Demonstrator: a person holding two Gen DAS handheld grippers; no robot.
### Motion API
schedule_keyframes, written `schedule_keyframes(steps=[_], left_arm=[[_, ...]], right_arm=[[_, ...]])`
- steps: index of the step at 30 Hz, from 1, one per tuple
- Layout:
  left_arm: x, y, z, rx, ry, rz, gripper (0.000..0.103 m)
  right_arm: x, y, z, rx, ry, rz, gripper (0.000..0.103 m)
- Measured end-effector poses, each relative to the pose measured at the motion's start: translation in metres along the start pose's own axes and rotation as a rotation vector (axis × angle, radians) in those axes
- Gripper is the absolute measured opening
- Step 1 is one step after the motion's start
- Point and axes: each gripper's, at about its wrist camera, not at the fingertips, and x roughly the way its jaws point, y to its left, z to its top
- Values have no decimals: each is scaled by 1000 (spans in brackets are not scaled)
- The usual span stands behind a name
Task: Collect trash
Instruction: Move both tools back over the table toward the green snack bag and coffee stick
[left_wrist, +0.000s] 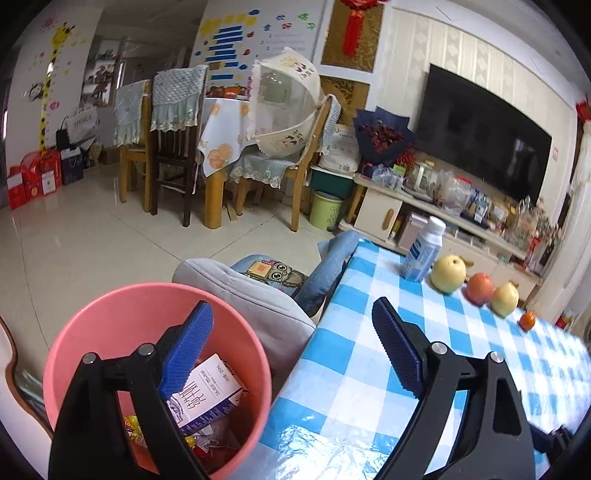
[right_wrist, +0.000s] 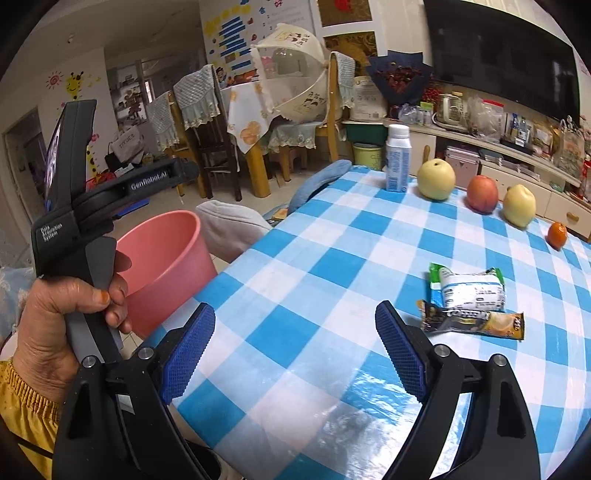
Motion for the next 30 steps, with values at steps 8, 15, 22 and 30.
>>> schedule_keyframes(steps=[8, 15, 22, 30], left_arm=[[5, -34, -11, 100, 26, -4, 88], [8, -55, -22, 132, 55, -23, 88], [12, -83, -32, 179, 82, -50, 88], [12, -114, -46, 234, 116, -96, 88]], right_arm=[[-9, -25, -4, 26, -8, -33, 90], [-17, -45, -8, 33, -15, -66, 90], [-24, -62, -12, 36, -22, -95, 91], [-31, -80, -18, 23, -26, -143, 91]])
